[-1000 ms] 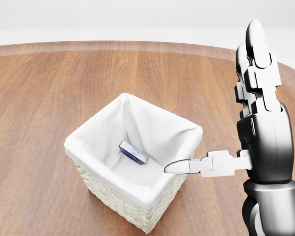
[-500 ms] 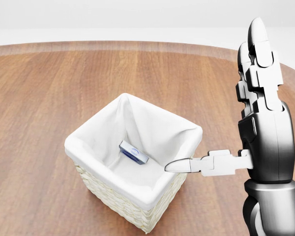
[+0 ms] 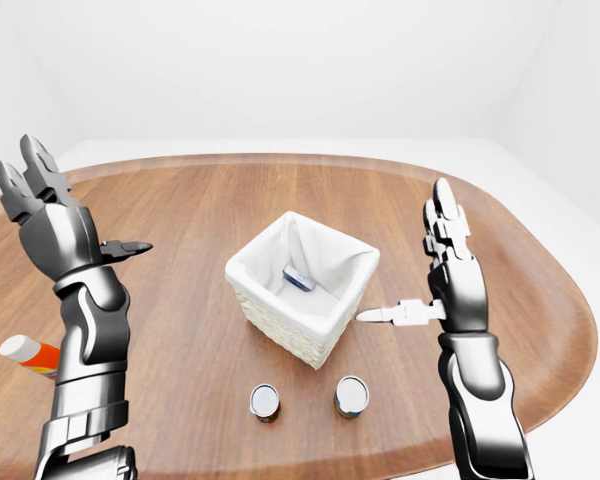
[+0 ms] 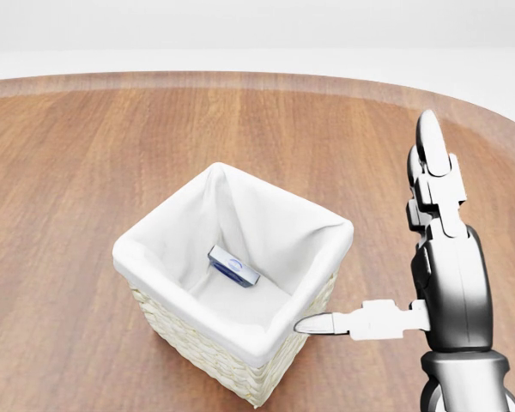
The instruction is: Pick up the alphabet soup and the cream cheese box, and put them in the basket.
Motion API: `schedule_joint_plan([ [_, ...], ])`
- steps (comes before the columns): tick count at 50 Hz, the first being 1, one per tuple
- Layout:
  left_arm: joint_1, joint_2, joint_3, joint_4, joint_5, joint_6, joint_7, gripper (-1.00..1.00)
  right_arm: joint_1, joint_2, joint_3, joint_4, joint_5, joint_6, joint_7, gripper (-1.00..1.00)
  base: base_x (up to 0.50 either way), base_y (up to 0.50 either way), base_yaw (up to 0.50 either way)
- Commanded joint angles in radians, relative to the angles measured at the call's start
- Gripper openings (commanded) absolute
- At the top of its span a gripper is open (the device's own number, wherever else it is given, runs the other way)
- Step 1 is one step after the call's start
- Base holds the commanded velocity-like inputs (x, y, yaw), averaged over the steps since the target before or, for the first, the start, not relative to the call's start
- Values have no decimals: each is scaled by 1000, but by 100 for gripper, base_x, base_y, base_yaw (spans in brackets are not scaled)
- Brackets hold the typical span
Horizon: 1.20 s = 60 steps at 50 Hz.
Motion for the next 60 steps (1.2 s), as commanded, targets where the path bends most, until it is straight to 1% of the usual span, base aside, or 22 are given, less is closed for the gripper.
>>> schedule_joint_plan([
  [1, -3, -5, 4, 2, 16, 0, -1, 100, 109, 24, -7, 25, -23, 0, 10, 100, 0, 0, 0],
  [5, -4, -6, 5, 10, 16, 0, 9, 100, 149, 23, -9, 72, -22, 0, -1, 100, 0, 0, 0],
  [11, 1, -6, 5, 5, 18, 0, 8, 100, 244, 26, -34, 11, -17, 0, 11, 100, 0, 0, 0],
  [16, 3, -6, 6, -4, 20, 0, 2, 100, 296, 37, -39, -2, -12, 0, 25, 100, 0, 0, 0],
  [20, 3, -7, 7, -2, 21, 0, 3, 100, 333, 39, -23, 15, -13, -36, 36, 100, 0, 0, 0],
  [21, 2, -7, 5, 3, 22, 0, 6, 100, 346, 39, -14, 38, -25, -64, 26, 100, 0, 0, 0],
  [23, 1, -7, 4, 7, 23, 0, 9, 100, 365, 37, -5, 52, -21, -90, 26, 100, 0, 0, 0],
  [24, 3, -7, 6, 2, 20, 0, 4, 100, 375, 34, -6, 72, -22, -115, 19, 100, 0, 0, 0],
  [25, 4, -7, 6, -1, 21, 0, 3, 100, 380, 32, -10, 87, -20, -130, 18, 100, 0, 0, 0],
  [26, 4, -7, 6, -1, 21, 0, 3, 100, 383, 32, -12, 94, -19, -137, 18, 100, 0, 0, 0],
  [27, 2, -6, 5, 2, 22, 0, 3, 100, 390, 31, -20, 105, -17, -151, 17, 100, 0, 0, 0],
  [29, 3, -6, 6, 2, 22, 0, 3, 100, 399, 33, -22, 106, -18, -157, 20, 100, 0, 0, 0],
  [31, 4, -7, 6, -2, 23, 0, 2, 100, 404, 34, -29, 122, -16, -175, 21, 100, 0, 0, 0],
  [45, 0, -8, 1, 15, 28, 0, 10, 100, 412, 42, -42, 205, -8, -175, 36, 100, 0, 0, 0],
  [60, 4, -9, 2, 2, 34, 0, 6, 100, 422, 43, -37, 193, -7, -175, 53, 100, 0, 0, 0],
])
